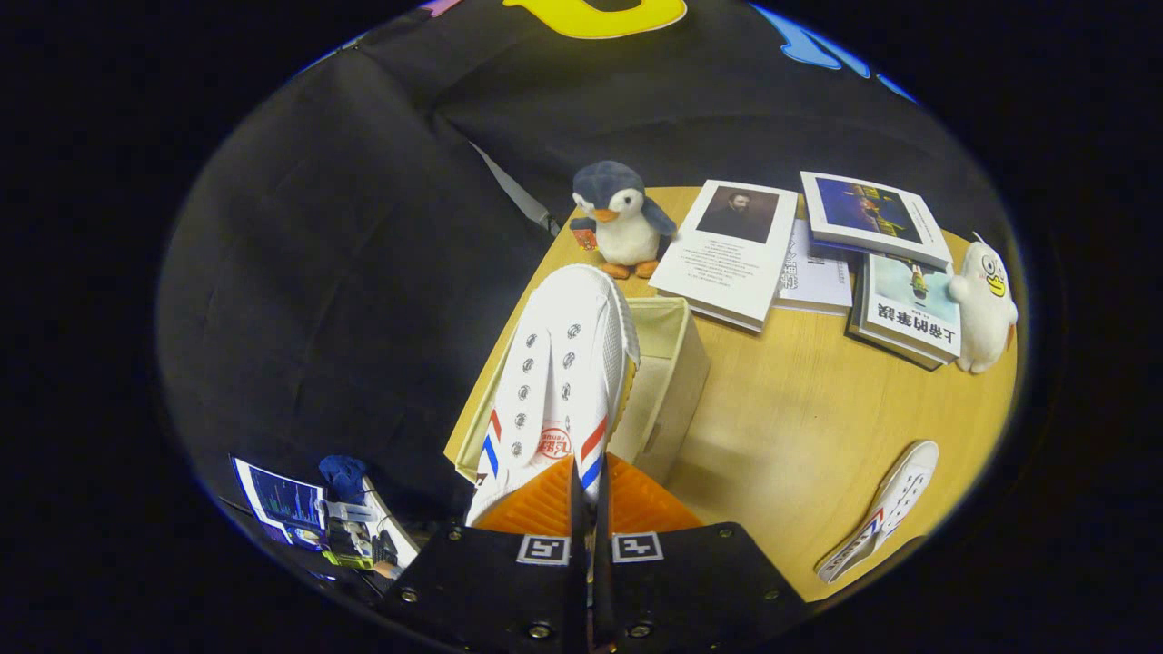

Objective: Open the storage box then place both shoes into the box .Put the left shoe in first, then the right shoe, with the right side of both shoes facing outward in a uniform manner.

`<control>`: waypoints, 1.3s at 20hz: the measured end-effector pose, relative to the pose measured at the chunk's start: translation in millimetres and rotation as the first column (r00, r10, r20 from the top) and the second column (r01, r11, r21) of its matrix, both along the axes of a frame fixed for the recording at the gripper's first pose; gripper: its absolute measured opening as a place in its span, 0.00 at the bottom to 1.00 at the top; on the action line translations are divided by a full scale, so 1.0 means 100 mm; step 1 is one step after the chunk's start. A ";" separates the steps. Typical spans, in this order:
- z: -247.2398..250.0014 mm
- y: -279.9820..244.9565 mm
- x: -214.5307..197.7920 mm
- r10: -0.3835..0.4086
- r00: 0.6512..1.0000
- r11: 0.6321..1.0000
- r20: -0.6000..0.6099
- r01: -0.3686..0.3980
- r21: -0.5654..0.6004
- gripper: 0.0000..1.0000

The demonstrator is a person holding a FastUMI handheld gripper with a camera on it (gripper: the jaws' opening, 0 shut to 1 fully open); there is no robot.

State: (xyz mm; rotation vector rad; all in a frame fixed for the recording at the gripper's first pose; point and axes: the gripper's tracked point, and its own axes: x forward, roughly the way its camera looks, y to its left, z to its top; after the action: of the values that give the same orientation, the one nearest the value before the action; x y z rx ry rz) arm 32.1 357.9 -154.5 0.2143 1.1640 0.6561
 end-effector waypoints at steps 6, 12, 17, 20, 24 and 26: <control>-0.25 0.40 0.02 0.057 0.998 0.998 -0.026 -0.057 -0.027 0.03; -0.51 0.59 0.05 0.087 0.995 0.992 -0.042 -0.090 -0.084 0.03; -0.64 0.67 0.12 0.069 0.996 0.991 -0.048 -0.074 -0.114 0.03; -0.68 0.76 0.13 0.059 0.997 0.996 -0.049 -0.062 -0.068 0.14; -0.46 0.61 0.29 0.064 0.997 0.996 0.050 -0.060 -0.068 0.97; -0.29 0.52 0.30 0.048 0.997 0.998 0.066 -0.045 -0.052 0.97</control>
State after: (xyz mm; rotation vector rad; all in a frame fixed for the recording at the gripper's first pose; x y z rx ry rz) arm 61.7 410.1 -183.7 0.1223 1.1225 0.6694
